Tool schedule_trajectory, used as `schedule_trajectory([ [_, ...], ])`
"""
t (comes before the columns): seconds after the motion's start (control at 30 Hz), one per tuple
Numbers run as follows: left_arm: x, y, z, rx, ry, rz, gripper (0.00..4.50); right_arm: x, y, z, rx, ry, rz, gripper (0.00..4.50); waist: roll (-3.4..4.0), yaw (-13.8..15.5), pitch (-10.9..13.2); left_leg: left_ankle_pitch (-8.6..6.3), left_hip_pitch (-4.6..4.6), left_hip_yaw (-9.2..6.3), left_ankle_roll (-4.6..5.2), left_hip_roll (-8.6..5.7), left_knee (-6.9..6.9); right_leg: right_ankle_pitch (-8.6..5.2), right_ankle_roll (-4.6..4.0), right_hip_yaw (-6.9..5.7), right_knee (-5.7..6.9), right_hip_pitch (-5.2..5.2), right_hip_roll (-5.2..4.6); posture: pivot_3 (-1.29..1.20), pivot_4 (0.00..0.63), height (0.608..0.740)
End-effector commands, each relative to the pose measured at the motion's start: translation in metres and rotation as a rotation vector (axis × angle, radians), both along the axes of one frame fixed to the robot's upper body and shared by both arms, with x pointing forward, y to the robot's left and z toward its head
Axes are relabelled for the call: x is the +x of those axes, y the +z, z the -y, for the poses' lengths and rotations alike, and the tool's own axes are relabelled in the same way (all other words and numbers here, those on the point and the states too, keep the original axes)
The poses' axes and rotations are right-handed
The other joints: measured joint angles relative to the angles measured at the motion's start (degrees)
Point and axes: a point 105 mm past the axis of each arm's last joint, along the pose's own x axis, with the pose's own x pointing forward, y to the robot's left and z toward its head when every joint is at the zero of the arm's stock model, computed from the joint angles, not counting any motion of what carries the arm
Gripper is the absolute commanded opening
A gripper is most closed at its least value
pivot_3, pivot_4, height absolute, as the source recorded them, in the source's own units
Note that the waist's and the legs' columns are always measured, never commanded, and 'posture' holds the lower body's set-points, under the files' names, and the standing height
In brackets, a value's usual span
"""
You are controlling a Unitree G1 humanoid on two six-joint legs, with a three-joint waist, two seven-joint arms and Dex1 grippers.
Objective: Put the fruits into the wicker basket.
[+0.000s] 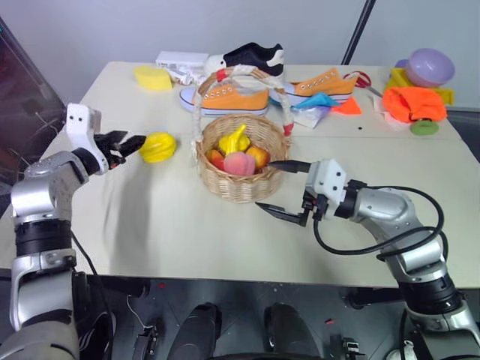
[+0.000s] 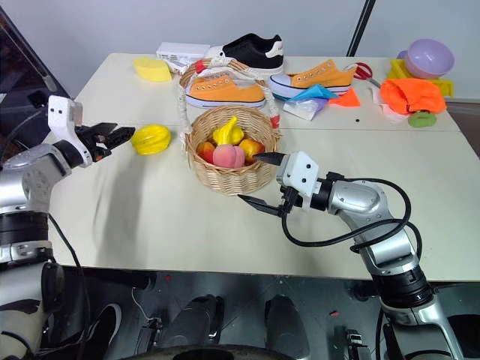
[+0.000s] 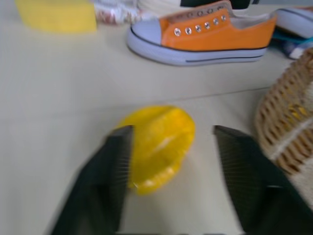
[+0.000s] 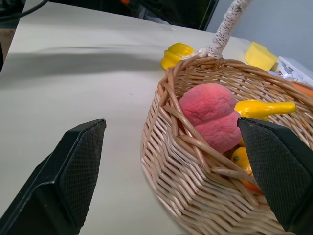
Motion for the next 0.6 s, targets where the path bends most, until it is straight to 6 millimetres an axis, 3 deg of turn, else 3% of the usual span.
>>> schedule_trajectory([
  [0.03, 0.010, 0.008, 0.000, 0.096, -0.052, 0.038, 4.48, -0.002, 0.009, -0.006, 0.013, 0.022, 0.043, 4.50, 0.00, 0.0, 0.0, 0.00, 0.00, 0.01, 0.00, 0.00, 0.00, 0.00, 0.00, 0.00, 0.00, 0.00, 0.00, 0.00, 0.150, 0.740],
  [0.13, 0.025, -0.001, 0.016, 0.190, -0.151, -0.012, 4.48, -0.001, 0.009, -0.008, 0.016, 0.023, 0.044, 4.50, 0.00, 0.0, 0.0, -0.03, -0.01, 0.04, 0.05, -0.02, 0.00, 0.00, 0.01, -0.02, 0.00, 0.00, 0.00, 0.00, 0.150, 0.740],
  [0.27, 0.037, 0.001, 0.034, 0.231, -0.238, -0.058, 4.48, -0.001, 0.009, -0.008, 0.016, 0.020, 0.045, 4.50, -0.05, 0.0, 0.0, -0.05, -0.11, 0.04, 0.09, -0.06, 0.08, 0.01, 0.03, -0.07, -0.02, -0.02, 0.01, 0.00, 0.150, 0.740],
  [0.6, 0.047, -0.021, 0.039, 0.478, -0.232, -0.185, 4.48, -0.003, 0.008, 0.000, 0.018, -0.027, 0.045, 4.50, -0.06, -0.6, 0.0, -0.04, -0.22, 0.07, 0.09, -0.12, 0.10, 0.02, 0.07, -0.07, 0.03, -0.15, 0.05, 0.00, 0.150, 0.740],
])
